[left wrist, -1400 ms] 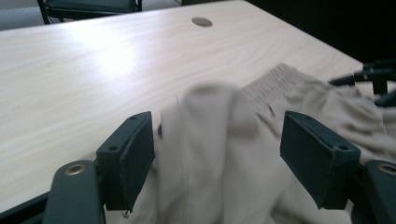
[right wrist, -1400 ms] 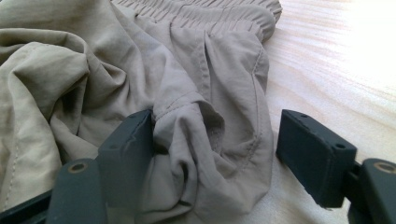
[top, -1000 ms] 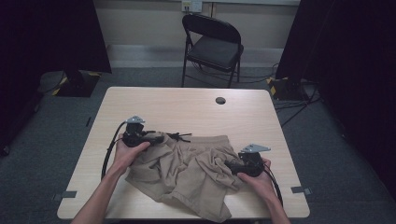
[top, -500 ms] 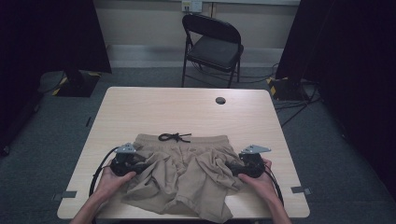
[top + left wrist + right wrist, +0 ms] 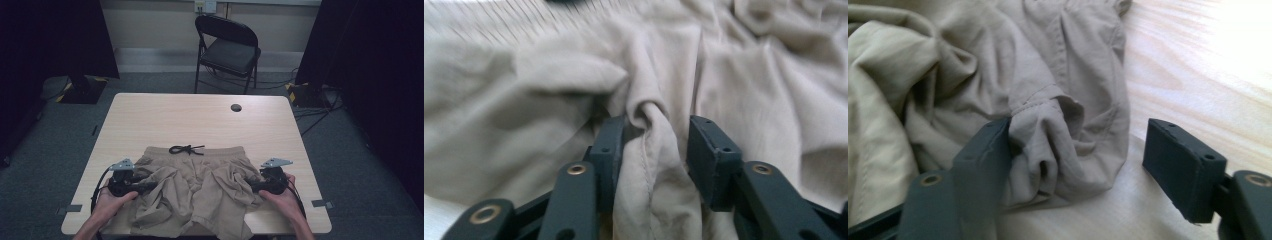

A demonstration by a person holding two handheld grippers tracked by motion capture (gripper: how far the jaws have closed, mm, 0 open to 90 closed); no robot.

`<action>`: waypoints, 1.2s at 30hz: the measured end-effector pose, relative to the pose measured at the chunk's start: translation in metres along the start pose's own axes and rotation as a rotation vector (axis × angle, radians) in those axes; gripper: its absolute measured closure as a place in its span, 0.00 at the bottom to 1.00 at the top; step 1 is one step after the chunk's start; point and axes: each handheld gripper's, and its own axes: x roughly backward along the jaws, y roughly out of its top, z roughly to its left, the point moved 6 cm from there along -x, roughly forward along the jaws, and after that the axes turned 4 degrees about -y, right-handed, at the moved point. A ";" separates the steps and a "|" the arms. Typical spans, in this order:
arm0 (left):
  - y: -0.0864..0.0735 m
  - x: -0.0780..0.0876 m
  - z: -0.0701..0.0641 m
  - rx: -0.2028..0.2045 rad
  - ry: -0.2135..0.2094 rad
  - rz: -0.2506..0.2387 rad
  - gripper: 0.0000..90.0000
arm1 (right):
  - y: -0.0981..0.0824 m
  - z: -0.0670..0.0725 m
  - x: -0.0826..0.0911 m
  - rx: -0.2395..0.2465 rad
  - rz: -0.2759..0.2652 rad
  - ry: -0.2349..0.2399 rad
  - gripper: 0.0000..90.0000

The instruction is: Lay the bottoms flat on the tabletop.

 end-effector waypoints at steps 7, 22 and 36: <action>0.023 0.011 0.002 -0.005 0.000 -0.073 0.63 | 0.020 -0.001 0.007 -0.026 -0.053 0.017 0.30; 0.045 0.010 0.078 0.156 0.124 -0.120 0.60 | 0.059 -0.019 -0.010 -0.061 -0.106 0.069 0.40; 0.015 0.001 0.090 0.162 0.159 -0.025 0.56 | 0.049 -0.016 -0.035 -0.062 -0.045 0.073 0.54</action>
